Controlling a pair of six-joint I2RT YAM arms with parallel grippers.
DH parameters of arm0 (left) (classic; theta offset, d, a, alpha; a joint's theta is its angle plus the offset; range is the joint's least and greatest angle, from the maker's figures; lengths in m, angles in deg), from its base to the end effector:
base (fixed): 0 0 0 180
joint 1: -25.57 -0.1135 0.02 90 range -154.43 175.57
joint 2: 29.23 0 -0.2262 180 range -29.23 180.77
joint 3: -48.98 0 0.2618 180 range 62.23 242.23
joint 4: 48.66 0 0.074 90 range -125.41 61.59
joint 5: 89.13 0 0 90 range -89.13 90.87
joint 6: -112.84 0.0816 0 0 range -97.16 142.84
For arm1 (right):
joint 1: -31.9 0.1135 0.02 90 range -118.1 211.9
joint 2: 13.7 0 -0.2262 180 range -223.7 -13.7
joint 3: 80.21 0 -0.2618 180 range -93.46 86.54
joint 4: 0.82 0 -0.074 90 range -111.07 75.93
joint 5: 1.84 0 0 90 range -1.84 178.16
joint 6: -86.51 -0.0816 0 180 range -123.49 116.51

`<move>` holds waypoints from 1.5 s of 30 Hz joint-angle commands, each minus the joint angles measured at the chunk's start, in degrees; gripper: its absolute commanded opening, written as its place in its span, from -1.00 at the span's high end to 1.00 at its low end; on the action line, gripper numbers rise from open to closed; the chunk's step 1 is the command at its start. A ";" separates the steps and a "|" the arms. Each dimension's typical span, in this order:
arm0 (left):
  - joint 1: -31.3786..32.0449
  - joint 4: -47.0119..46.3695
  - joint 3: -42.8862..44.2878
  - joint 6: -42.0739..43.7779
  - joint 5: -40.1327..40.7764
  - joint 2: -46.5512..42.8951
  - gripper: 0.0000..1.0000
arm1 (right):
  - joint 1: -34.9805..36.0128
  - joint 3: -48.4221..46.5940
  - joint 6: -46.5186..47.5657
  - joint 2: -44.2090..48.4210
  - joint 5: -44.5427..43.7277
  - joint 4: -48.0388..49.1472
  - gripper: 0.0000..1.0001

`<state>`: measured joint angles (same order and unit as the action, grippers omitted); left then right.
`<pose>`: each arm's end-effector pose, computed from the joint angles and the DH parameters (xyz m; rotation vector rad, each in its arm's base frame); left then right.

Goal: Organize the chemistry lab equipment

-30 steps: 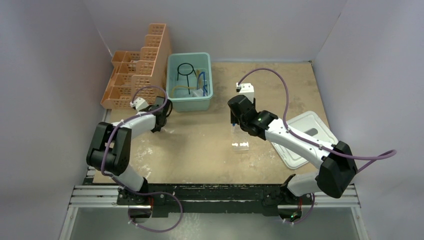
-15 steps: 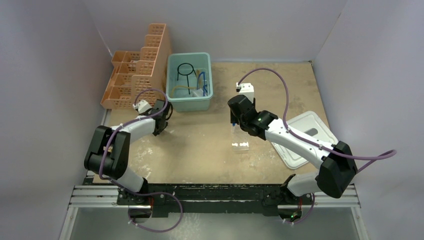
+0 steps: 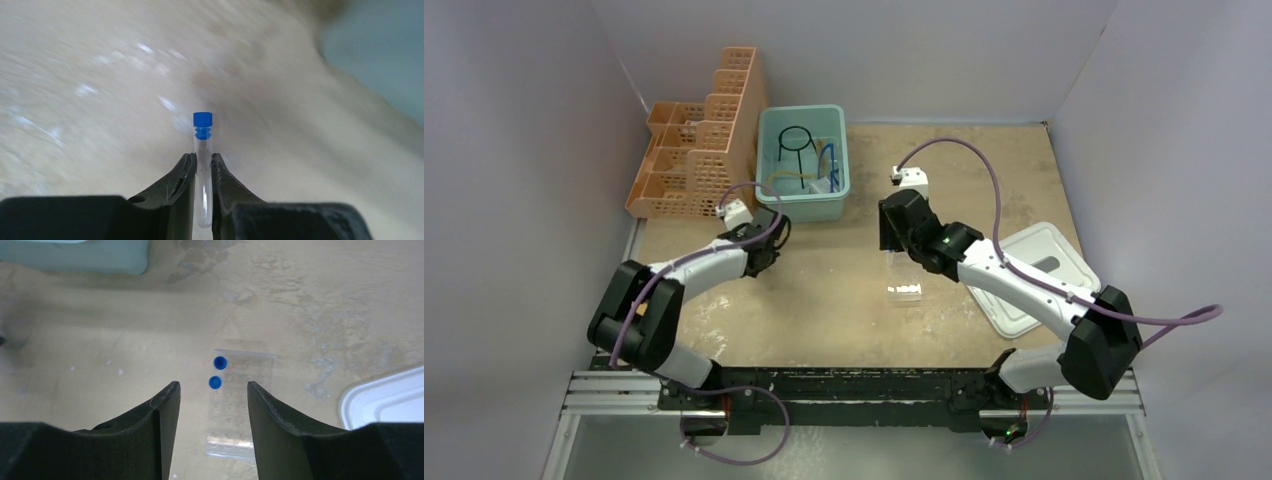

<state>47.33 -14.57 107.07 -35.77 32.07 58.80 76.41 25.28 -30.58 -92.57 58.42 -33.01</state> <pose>0.2962 -0.0727 0.0796 -0.9238 2.2740 0.1580 0.2806 0.2191 0.2293 -0.0405 2.1183 0.1663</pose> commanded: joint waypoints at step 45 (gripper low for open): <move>25.37 -42.11 -7.94 39.84 -35.57 -20.17 0.77 | -15.97 -10.78 -2.76 -11.75 73.83 -2.35 0.56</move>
<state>72.53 -54.04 97.54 2.55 -2.86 39.45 60.69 16.39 -33.27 -105.29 128.89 -36.00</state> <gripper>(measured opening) 0.128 0.251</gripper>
